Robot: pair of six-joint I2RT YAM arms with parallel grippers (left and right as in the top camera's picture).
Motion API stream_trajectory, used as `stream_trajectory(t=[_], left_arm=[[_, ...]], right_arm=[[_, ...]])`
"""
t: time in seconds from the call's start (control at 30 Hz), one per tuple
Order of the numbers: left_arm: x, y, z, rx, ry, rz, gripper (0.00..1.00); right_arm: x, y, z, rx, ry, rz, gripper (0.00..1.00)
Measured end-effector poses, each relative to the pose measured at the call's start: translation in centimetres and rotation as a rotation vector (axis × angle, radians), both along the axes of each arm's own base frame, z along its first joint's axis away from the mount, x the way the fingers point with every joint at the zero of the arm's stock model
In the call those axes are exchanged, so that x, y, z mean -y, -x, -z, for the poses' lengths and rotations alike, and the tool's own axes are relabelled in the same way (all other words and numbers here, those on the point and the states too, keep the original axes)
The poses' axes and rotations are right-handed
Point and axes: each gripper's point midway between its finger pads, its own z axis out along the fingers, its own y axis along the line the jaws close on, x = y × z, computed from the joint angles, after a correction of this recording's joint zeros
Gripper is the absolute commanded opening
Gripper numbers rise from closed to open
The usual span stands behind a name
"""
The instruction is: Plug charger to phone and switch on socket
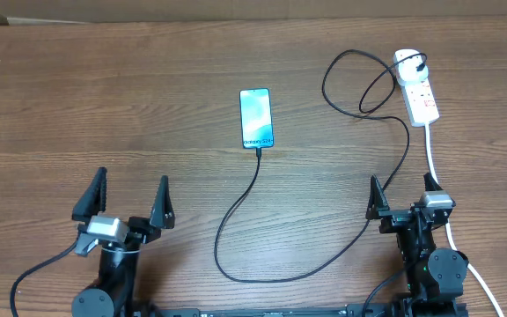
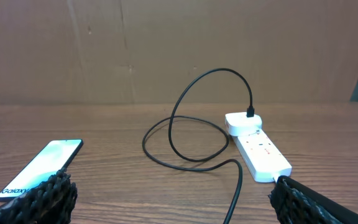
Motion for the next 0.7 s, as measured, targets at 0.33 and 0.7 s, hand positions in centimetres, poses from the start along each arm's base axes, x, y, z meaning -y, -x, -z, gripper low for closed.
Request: stream_trajectory(t=[0.33, 0.7], left_arm=[[-2.5, -0.7, 2.1, -0.034, 0.083, -0.132, 0.99], [-5.4, -1.6, 8.0, -0.272, 0.126, -0.313, 1.00]], right_arm=[[0.0, 0.0, 0.0, 0.000, -0.001, 0.001, 1.00], [0.0, 0.0, 0.0, 0.000, 0.000, 0.000, 1.00]])
